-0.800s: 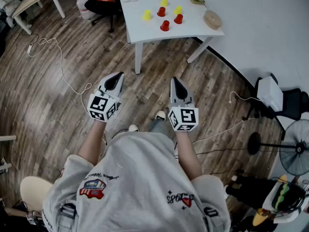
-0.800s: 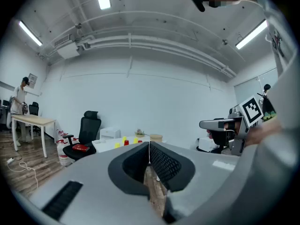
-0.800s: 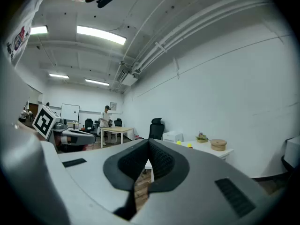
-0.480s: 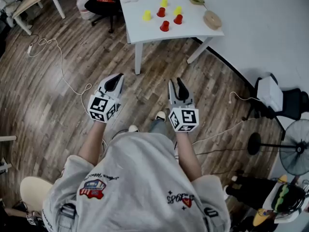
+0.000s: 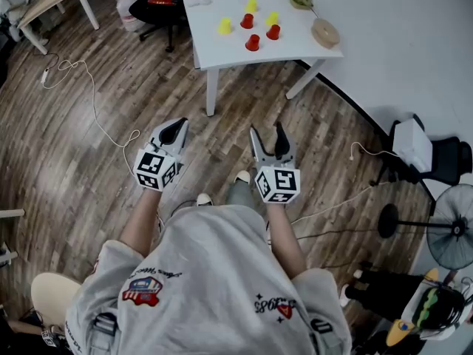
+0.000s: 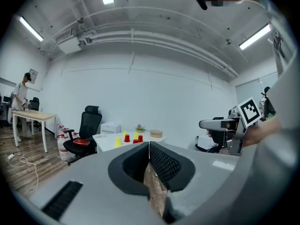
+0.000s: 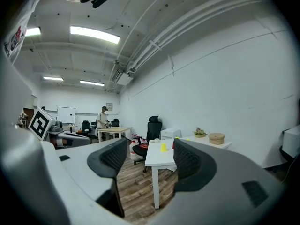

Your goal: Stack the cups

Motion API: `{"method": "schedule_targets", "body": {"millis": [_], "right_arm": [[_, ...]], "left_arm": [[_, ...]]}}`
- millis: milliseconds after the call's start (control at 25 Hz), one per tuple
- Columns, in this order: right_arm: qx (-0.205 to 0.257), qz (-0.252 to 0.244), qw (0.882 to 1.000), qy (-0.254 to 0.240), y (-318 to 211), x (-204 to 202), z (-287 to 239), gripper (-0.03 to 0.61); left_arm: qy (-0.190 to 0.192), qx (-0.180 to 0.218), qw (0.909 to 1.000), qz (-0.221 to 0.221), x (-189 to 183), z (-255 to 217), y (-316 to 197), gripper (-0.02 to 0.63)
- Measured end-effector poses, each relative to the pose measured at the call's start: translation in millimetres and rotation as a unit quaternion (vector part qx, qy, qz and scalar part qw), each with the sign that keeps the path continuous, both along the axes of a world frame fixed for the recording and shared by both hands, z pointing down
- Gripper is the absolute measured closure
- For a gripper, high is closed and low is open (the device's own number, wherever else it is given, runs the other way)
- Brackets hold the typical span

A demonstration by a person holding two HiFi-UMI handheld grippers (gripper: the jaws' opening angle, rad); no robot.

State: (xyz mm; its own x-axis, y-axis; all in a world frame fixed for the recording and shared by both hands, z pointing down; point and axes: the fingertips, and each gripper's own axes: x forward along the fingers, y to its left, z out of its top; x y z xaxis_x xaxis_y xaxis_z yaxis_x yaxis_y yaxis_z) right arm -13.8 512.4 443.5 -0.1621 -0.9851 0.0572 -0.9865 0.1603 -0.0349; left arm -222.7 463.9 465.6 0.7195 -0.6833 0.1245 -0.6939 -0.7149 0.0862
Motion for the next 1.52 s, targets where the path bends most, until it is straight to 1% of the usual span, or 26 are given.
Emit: {"method": "schedule_targets", "body": {"millis": [320, 480, 600, 920, 1080, 1360, 1520], "right_arm": [[-0.008, 0.011, 1.000, -0.020, -29.7, 20.0, 5.8, 0.301], [-0.012, 0.007, 1.000, -0.026, -58.4, 23.6, 10.9, 0.304], [-0.015, 0.002, 0.999, -0.029, -88.4, 29.3, 15.5, 0.307], [-0.013, -0.002, 0.999, -0.040, -204.1, 68.8, 12.0, 0.313], [-0.017, -0.007, 0.999, -0.047, -270.4, 97.8, 12.5, 0.314], [-0.020, -0.031, 0.999, -0.019, -380.8, 142.4, 5.0, 0.318], [-0.025, -0.047, 0.999, -0.007, -444.6, 164.3, 6.9, 0.318]], "left_arm": [[-0.005, -0.011, 0.9999, -0.005, 12.6, 6.8, -26.4, 0.604], [-0.008, -0.015, 0.9997, -0.017, 11.3, 11.0, -51.4, 0.604], [-0.009, -0.014, 0.9995, -0.025, 14.9, 12.5, -79.3, 0.606], [-0.022, -0.010, 0.9991, -0.035, 49.2, 5.1, -186.5, 0.604], [-0.029, -0.014, 0.9986, -0.042, 77.5, 0.3, -247.6, 0.604], [-0.034, -0.008, 0.9974, -0.063, 127.1, -18.5, -350.4, 0.605], [-0.036, -0.012, 0.9964, -0.076, 152.7, -16.9, -409.0, 0.605]]}}
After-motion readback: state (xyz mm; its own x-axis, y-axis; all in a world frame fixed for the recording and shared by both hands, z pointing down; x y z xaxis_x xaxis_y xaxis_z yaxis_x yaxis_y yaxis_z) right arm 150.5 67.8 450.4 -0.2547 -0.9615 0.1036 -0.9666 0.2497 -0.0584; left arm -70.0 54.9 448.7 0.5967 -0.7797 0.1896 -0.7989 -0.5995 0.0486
